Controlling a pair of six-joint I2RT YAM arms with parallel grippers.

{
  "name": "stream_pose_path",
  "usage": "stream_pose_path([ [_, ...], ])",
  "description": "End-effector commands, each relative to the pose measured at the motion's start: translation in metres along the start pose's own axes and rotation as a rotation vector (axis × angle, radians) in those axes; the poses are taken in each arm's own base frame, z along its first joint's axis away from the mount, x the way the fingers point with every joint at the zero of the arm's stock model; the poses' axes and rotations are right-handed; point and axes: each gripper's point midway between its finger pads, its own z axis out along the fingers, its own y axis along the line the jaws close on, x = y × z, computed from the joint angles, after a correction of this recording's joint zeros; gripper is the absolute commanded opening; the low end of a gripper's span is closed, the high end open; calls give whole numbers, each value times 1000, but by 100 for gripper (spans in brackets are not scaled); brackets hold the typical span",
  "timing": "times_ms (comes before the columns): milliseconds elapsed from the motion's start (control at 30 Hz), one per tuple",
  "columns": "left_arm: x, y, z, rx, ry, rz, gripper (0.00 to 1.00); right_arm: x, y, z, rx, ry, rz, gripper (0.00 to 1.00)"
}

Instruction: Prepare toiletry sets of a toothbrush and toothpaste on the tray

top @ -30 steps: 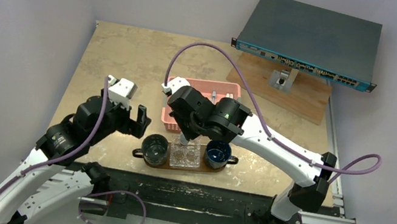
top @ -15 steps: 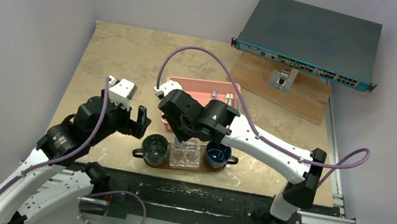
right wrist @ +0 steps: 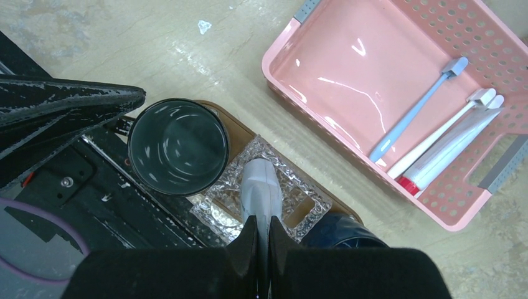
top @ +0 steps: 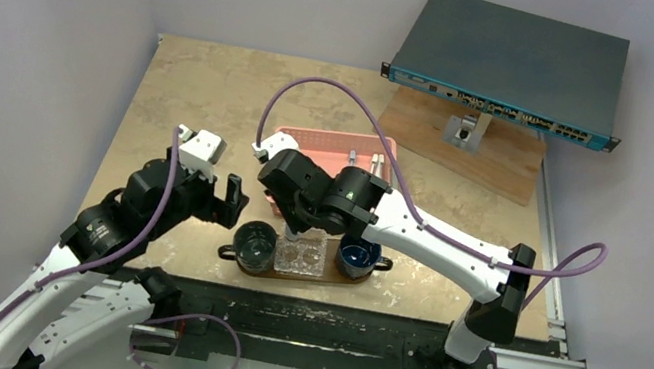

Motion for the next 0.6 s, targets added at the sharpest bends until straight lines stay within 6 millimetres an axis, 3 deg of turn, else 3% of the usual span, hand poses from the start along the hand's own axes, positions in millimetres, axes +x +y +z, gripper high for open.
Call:
stream_pose_path([
  [0, -9, 1, 3, -6, -36, 0, 95, -4, -4, -8, 16, -32, 22, 0],
  [233, -8, -1, 5, -4, -25, 3, 95, -11, -8, -23, 23, -65, 32, 0],
  [567, -6, -1, 8, -3, -12, 7, 95, -6, -17, -29, 56, -70, 46, 0],
])
